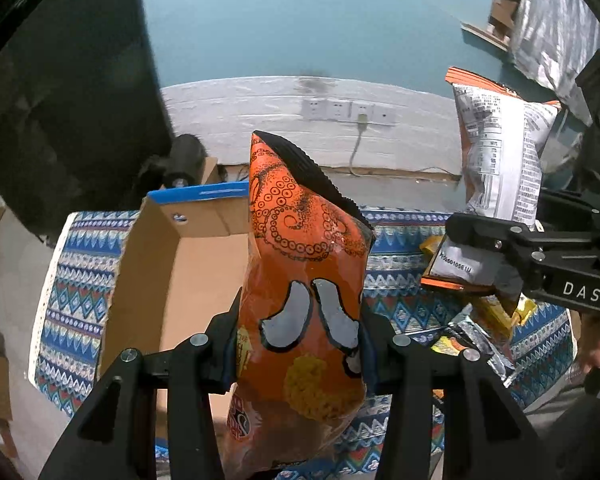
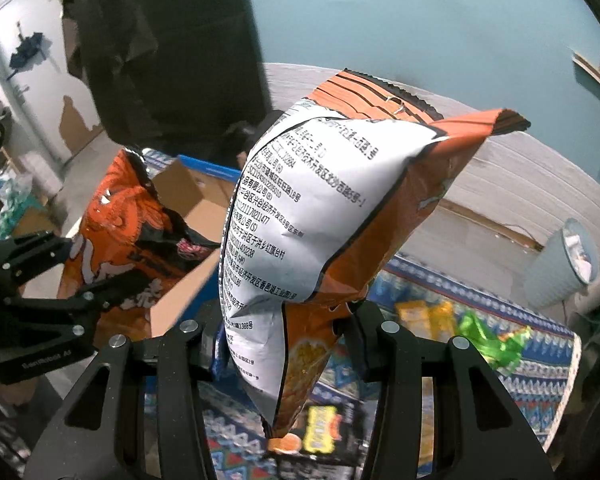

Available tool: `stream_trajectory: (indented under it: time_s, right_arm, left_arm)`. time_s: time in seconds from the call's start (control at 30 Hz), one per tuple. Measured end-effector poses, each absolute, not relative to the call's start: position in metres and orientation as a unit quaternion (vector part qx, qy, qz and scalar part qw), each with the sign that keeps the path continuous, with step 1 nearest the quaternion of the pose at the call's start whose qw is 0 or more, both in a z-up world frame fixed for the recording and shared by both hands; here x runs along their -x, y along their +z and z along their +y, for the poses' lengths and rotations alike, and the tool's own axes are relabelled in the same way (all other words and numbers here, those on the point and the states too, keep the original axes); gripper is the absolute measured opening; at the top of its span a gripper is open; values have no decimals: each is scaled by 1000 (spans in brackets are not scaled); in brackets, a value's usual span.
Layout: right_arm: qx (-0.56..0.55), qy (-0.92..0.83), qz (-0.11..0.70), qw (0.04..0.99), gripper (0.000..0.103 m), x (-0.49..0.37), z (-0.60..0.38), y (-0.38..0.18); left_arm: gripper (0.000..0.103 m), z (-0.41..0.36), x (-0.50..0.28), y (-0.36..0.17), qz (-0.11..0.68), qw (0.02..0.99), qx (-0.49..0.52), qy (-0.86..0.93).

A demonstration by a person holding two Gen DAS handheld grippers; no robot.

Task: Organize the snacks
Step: 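Carry both chip bags over the cardboard box and release them inside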

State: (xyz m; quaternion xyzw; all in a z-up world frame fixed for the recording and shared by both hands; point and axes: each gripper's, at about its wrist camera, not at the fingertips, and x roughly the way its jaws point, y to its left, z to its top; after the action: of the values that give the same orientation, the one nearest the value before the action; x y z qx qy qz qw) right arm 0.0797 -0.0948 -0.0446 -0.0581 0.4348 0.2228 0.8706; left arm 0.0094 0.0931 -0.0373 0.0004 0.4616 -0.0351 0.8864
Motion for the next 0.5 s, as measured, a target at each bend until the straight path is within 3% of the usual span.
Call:
stream_trajectory:
  time_s: [0.5]
  right_arm:
    - [81, 292, 464, 832, 46, -87, -5, -57]
  left_arm:
    - [48, 164, -1, -58, 473, 880, 30, 22]
